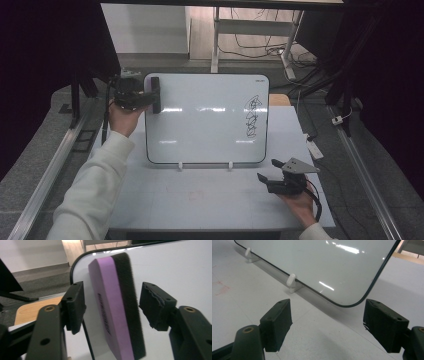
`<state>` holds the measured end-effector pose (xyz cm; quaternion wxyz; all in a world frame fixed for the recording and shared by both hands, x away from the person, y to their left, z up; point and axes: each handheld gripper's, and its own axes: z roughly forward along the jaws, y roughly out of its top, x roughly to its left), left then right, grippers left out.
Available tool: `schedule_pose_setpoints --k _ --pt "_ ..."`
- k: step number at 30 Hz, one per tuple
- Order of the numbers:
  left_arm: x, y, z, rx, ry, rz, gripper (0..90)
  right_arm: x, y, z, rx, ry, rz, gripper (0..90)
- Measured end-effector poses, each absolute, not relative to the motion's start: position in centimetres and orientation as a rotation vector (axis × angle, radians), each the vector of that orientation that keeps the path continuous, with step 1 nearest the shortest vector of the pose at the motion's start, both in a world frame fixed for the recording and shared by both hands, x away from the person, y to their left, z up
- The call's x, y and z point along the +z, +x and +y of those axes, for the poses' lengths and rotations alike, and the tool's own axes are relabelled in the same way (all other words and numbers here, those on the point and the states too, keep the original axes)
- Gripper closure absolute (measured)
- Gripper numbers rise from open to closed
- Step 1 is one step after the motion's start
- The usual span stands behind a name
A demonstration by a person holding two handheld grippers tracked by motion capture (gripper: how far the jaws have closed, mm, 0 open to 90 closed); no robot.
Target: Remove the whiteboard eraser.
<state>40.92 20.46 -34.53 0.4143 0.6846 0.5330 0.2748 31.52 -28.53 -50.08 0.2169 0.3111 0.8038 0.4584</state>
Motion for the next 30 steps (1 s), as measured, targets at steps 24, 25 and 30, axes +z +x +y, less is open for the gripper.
schedule_pose_setpoints --k 24,25,30 --pt "-34.3 40.9 19.5 0.725 1.728 1.377 63.6 -50.1 31.5 -28.6 1.266 0.866 2.214 22.4" --pt "-34.2 40.8 19.6 0.724 1.733 1.375 63.7 -50.0 31.5 -28.6 1.267 0.866 2.212 22.5" --pt "-34.1 39.8 19.7 0.748 1.746 1.353 64.1 -50.0 31.5 -28.7 1.269 0.867 2.206 22.5"
